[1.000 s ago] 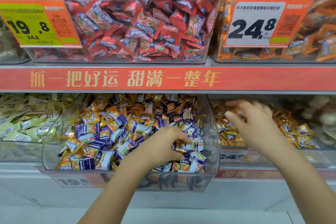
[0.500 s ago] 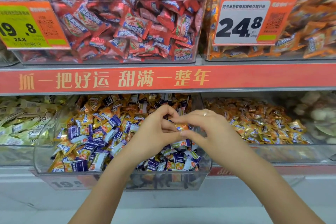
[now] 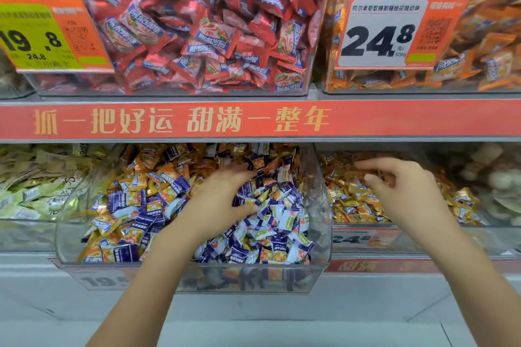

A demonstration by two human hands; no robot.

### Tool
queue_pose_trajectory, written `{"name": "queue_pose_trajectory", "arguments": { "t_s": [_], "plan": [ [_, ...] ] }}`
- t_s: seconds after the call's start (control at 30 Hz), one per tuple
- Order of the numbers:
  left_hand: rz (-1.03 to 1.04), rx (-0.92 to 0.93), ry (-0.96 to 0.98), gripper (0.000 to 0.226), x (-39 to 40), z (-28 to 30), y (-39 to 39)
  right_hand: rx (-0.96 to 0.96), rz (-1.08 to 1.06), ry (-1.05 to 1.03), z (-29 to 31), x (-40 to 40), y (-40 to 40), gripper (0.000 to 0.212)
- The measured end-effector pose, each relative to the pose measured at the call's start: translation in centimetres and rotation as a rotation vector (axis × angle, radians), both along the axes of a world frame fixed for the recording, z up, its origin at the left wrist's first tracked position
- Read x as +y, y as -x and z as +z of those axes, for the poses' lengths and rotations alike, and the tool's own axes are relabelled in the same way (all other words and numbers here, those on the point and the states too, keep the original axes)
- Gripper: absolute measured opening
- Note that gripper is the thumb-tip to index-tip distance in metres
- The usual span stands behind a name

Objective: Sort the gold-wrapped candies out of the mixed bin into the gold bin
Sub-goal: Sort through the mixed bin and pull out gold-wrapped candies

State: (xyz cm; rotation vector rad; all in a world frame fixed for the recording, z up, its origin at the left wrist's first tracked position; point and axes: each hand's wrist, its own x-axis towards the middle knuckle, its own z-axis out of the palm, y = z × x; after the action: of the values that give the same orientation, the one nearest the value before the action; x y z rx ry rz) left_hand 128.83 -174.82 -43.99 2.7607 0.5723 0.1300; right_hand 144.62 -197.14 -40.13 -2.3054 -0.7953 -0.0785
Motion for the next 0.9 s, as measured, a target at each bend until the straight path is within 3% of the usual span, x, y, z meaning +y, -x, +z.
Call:
{"name": "queue_pose_trajectory", "arguments": {
  "t_s": [0.1, 0.3, 0.47, 0.57, 0.7, 0.8, 0.9],
  "plan": [
    [-0.088, 0.166, -0.035, 0.054, -0.2, -0.7, -0.4, -0.110, 0.067, -0.107, 0.6, 1.0, 1.2, 0.029],
    [0.009, 0.044, 0.150, 0.021, 1.6, -0.3, 2.3, -0.129, 0.276, -0.168, 0.4, 3.4, 4.4, 0.035],
    [-0.070, 0.117, 0.247, 0.017, 1.9, -0.1, 3.3, -0.098, 0.385, 0.049, 0.4, 7.5, 5.5, 0.036],
    [-0.093, 0.093, 0.345, 0.018, 2.0, 0.4, 4.0, -0.056, 0.440, 0.358, -0.1, 11.7, 5.0, 0.054],
    [-0.133, 0.090, 0.425, 0.022, 2.4, 0.9, 5.0, -0.024, 0.513, 0.682, -0.4, 16.5, 4.9, 0.051],
    [-0.156, 0.102, 0.482, 0.019, 2.6, 1.6, 5.7, -0.024, 0.558, 0.748, -1.1, 17.7, 4.6, 0.049],
    [-0.127, 0.057, 0.623, 0.012, 2.7, 2.2, 6.5, -0.004, 0.559, 0.665, -2.1, 17.9, 3.9, 0.037]
  ]
}}
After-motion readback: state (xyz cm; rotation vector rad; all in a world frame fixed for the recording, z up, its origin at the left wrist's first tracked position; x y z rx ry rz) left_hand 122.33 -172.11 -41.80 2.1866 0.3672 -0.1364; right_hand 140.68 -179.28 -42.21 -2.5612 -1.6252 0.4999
